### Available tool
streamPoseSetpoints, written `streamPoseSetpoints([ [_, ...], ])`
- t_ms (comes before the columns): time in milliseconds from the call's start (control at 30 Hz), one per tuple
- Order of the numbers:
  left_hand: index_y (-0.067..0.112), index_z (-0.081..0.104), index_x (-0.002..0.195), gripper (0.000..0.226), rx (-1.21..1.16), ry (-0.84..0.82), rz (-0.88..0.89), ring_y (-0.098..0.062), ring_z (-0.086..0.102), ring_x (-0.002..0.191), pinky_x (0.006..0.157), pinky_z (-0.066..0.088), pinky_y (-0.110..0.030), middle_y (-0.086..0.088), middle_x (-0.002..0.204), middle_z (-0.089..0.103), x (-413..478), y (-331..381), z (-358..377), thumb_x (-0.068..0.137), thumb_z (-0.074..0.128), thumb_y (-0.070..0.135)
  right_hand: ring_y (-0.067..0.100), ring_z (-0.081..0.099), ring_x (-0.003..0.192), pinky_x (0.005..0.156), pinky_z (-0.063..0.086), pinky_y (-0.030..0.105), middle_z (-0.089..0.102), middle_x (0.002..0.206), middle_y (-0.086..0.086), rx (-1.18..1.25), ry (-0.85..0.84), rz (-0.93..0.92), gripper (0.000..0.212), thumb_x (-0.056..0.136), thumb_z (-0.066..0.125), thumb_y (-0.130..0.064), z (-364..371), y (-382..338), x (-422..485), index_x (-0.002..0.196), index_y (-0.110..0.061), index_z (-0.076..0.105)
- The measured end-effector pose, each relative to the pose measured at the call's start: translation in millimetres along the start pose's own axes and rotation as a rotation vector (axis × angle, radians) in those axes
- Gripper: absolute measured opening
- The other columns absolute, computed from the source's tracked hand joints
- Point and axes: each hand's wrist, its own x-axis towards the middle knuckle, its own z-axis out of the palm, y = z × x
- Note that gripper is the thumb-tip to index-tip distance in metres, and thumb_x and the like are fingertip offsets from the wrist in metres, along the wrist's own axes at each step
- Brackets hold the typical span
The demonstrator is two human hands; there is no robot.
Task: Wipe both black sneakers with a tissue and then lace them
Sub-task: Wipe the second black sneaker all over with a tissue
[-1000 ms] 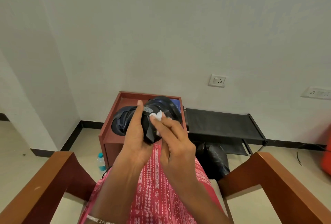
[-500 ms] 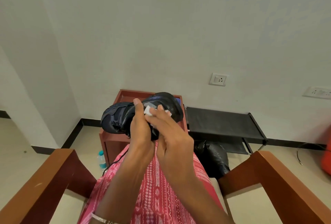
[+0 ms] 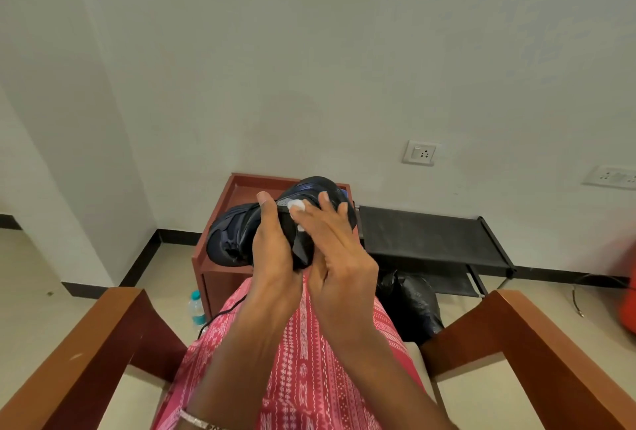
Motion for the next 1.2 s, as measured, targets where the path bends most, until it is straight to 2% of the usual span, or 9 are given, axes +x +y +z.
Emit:
streamPoseSetpoints([
  [133, 0.002, 0.067, 0.122, 0.083, -0.015, 0.043, -0.055, -0.026, 0.074, 0.094, 0.077, 0.057, -0.035, -0.014, 0.114, 0.072, 5, 4, -5, 0.084, 0.054, 0.074, 0.013, 0.054, 0.122, 0.104, 0.046, 0.024, 0.068, 0.126, -0.007, -0.018, 0.014, 0.016, 0.034, 0.096, 0.049, -0.015, -5, -11, -17, 0.122, -0.014, 0.071],
  [300, 0.007, 0.068, 0.119, 0.085, 0.014, 0.094, -0.116, -0.017, 0.071, 0.07, 0.051, 0.054, -0.024, -0.013, 0.109, 0.074, 15, 3, -9, 0.079, 0.054, 0.08, 0.009, 0.062, 0.105, 0.091, 0.049, 0.015, 0.072, 0.114, -0.005, 0.064, 0.04, 0.039, 0.03, 0.089, 0.066, -0.001, -12, -14, -35, 0.114, -0.013, 0.075],
  [467, 0.001, 0.067, 0.111, 0.085, -0.037, -0.01, -0.142, -0.017, 0.07, 0.07, 0.06, 0.056, -0.028, -0.008, 0.082, 0.071, 15, 0, -10, 0.08, 0.052, 0.079, 0.012, 0.065, 0.1, 0.09, 0.051, 0.016, 0.075, 0.105, -0.003, 0.07, 0.031, -0.001, 0.025, 0.088, 0.065, 0.0, -14, -16, -11, 0.108, -0.01, 0.077],
  [600, 0.003, 0.064, 0.122, 0.081, -0.021, -0.013, -0.076, -0.034, 0.07, 0.108, 0.089, 0.056, -0.043, -0.022, 0.117, 0.071, 8, -2, -5, 0.084, 0.05, 0.073, 0.014, 0.064, 0.1, 0.086, 0.055, 0.027, 0.075, 0.104, -0.002, 0.032, 0.048, 0.015, 0.026, 0.087, 0.061, -0.002, -11, -9, 10, 0.106, -0.01, 0.077],
  [900, 0.012, 0.063, 0.128, 0.1, 0.013, 0.078, -0.083, -0.035, 0.071, 0.105, 0.101, 0.051, -0.053, -0.017, 0.114, 0.073, 18, 5, -9, 0.065, 0.055, 0.09, 0.003, 0.066, 0.1, 0.088, 0.051, 0.016, 0.072, 0.105, -0.014, 0.119, -0.015, 0.1, 0.031, 0.082, 0.075, 0.003, -32, -11, -26, 0.106, -0.018, 0.076],
  [1033, 0.01, 0.057, 0.136, 0.105, -0.016, -0.01, -0.088, -0.028, 0.065, 0.116, 0.108, 0.045, -0.044, -0.015, 0.129, 0.066, 14, 11, -6, 0.072, 0.044, 0.091, 0.006, 0.066, 0.098, 0.083, 0.053, 0.022, 0.072, 0.103, -0.008, 0.14, -0.017, 0.025, 0.032, 0.081, 0.077, 0.004, -38, -17, -34, 0.107, -0.014, 0.075],
  [1067, 0.004, 0.061, 0.129, 0.105, -0.003, -0.04, -0.093, -0.025, 0.068, 0.108, 0.102, 0.05, -0.037, -0.017, 0.122, 0.069, 13, 11, -8, 0.071, 0.045, 0.091, 0.009, 0.065, 0.099, 0.084, 0.052, 0.022, 0.072, 0.105, -0.005, 0.113, -0.042, -0.014, 0.034, 0.082, 0.076, 0.006, -34, -19, -34, 0.111, -0.012, 0.075],
  [1167, 0.009, 0.066, 0.055, 0.081, 0.002, -0.126, -0.119, -0.01, 0.06, 0.048, 0.053, 0.051, -0.02, -0.004, 0.053, 0.061, 8, 5, -10, 0.07, 0.048, 0.087, 0.016, 0.061, 0.102, 0.09, 0.049, 0.021, 0.069, 0.109, 0.004, -0.009, -0.07, -0.113, 0.032, 0.089, 0.065, 0.003, -18, -16, -19, 0.118, -0.007, 0.072],
  [1200, 0.012, 0.061, 0.044, 0.083, -0.001, -0.148, -0.086, -0.009, 0.058, 0.045, 0.054, 0.049, -0.021, 0.0, 0.048, 0.057, 8, 2, -8, 0.078, 0.04, 0.085, 0.017, 0.06, 0.102, 0.092, 0.049, 0.021, 0.068, 0.109, 0.005, -0.049, -0.055, -0.11, 0.029, 0.092, 0.06, -0.003, -13, -14, -10, 0.118, -0.006, 0.072],
])
